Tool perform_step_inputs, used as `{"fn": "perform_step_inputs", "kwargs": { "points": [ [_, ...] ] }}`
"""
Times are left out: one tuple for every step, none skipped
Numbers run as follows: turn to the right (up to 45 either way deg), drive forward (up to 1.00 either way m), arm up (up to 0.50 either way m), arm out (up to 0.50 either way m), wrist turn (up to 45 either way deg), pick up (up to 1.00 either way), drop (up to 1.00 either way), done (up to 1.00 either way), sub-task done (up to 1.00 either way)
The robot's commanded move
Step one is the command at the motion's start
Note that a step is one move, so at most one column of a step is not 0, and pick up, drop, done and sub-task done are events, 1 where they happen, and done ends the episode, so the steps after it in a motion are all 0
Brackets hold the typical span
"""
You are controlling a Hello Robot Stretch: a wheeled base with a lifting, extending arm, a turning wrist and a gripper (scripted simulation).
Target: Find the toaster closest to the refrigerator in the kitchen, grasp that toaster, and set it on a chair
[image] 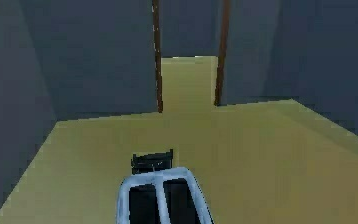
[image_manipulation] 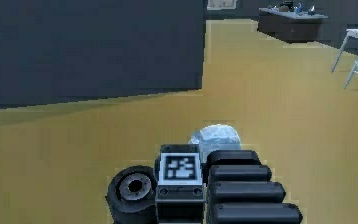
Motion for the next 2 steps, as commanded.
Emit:
{"fn": "perform_step_inputs", "kwargs": {
  "points": [
    [0.0,1.0,0.0,0.0,0.0,0.0,0.0,0.0,0.0],
    [3.0,0.0,0.0,0.0,0.0,0.0,0.0,0.0,0.0]
  ]
}}
